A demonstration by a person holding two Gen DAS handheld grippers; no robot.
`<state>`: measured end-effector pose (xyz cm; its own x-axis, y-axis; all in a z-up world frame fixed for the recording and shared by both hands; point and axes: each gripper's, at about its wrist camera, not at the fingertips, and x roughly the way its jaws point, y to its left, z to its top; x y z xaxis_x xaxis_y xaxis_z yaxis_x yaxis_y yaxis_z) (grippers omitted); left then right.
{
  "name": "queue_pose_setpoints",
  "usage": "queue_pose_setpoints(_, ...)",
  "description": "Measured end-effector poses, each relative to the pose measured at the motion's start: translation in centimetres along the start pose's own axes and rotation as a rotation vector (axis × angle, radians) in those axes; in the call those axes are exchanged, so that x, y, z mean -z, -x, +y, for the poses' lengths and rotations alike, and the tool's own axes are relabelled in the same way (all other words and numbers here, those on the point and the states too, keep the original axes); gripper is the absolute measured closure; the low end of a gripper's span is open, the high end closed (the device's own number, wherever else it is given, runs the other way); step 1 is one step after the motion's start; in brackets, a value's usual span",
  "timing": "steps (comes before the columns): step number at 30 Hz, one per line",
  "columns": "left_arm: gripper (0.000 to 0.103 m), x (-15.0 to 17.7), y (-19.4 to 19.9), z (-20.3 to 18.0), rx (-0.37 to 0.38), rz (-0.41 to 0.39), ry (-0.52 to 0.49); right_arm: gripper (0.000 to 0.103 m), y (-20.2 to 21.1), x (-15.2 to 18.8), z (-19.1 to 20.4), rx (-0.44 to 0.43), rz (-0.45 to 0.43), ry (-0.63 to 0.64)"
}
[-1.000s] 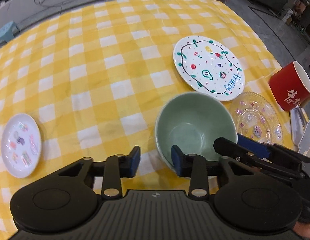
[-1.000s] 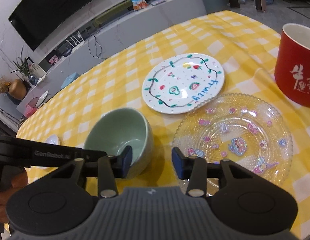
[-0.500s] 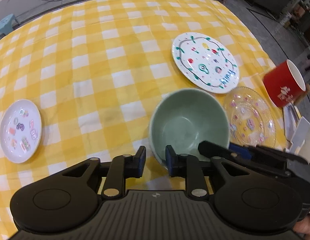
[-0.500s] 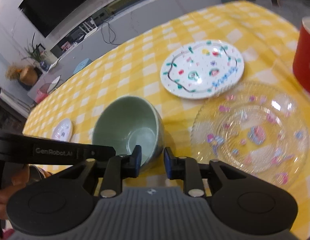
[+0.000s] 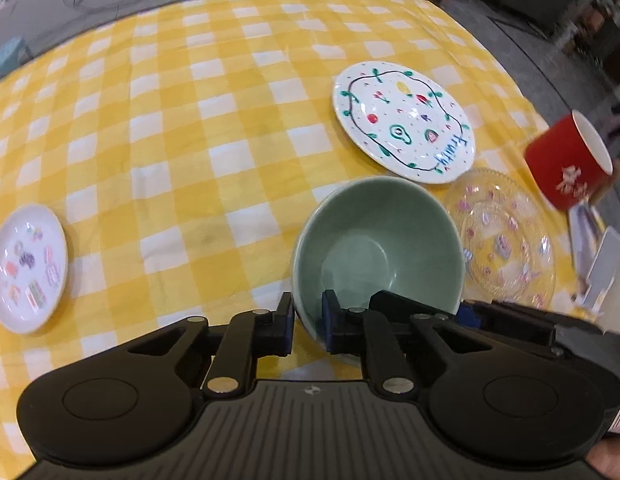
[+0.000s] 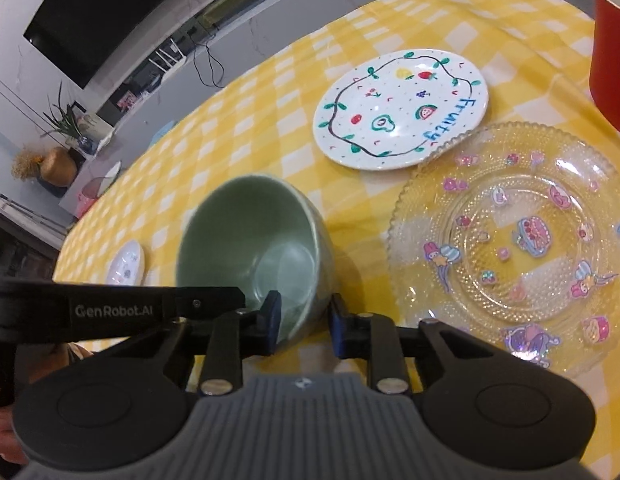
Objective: Organize plates and bowls
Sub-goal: 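Lift the pale green bowl with the left gripper toward the stacked bowls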
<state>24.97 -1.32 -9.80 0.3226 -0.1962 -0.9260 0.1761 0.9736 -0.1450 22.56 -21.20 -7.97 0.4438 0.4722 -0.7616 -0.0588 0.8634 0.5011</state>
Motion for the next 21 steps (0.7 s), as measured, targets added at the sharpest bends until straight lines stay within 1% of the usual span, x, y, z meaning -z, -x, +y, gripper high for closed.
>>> queue_pose_setpoints(3,0.087,0.0,0.0,0.0,-0.004,-0.007,-0.005,0.082,0.1,0.0,-0.1,0.003,-0.007,-0.018)
queue_pose_setpoints(8,0.088,0.1,0.1,0.1,-0.003,-0.019,-0.007,0.082,0.2,0.1,0.2,0.023,-0.011,-0.003)
queue_pose_setpoints(12,0.089,0.2,0.3,-0.1,-0.029,-0.028,-0.018,0.082,0.2,0.2,0.6,0.035,-0.009,0.011)
queue_pose_setpoints(18,0.089,0.6,1.0,0.2,-0.035,-0.048,-0.007,0.082,0.4,0.1,0.8,0.031,-0.010,0.005)
queue_pose_setpoints(21,0.089,0.7,1.8,0.4,-0.038,-0.066,0.005,0.082,0.9,0.0,0.9,0.009,-0.017,-0.013)
